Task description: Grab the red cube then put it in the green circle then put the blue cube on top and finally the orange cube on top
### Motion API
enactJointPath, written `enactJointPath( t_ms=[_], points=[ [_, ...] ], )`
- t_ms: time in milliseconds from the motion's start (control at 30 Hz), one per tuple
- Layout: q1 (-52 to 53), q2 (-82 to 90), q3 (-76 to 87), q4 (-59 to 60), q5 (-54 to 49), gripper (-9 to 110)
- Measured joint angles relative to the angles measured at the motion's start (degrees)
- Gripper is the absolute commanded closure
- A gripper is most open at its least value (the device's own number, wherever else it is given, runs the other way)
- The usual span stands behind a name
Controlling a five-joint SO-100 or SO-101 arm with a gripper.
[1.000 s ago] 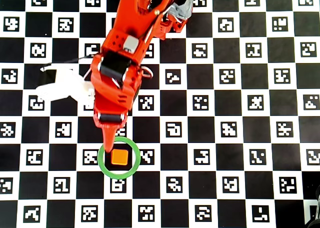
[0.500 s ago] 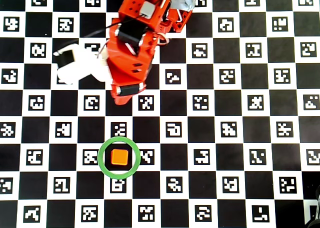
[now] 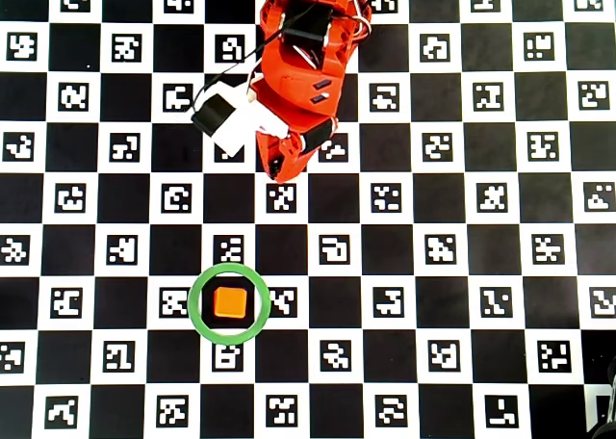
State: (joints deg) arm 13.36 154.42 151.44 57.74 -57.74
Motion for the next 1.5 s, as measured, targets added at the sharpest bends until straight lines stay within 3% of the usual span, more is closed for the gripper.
enactJointPath(
  t_ms=[300,633,1500],
  points=[
    [-5.2,20.7,15.4,1.9,-9.7,107],
    [-7.5,31.0,23.6,7.2,-17.3,107],
    [-7.1,35.1,27.9,15.7,-25.7,106]
  ],
)
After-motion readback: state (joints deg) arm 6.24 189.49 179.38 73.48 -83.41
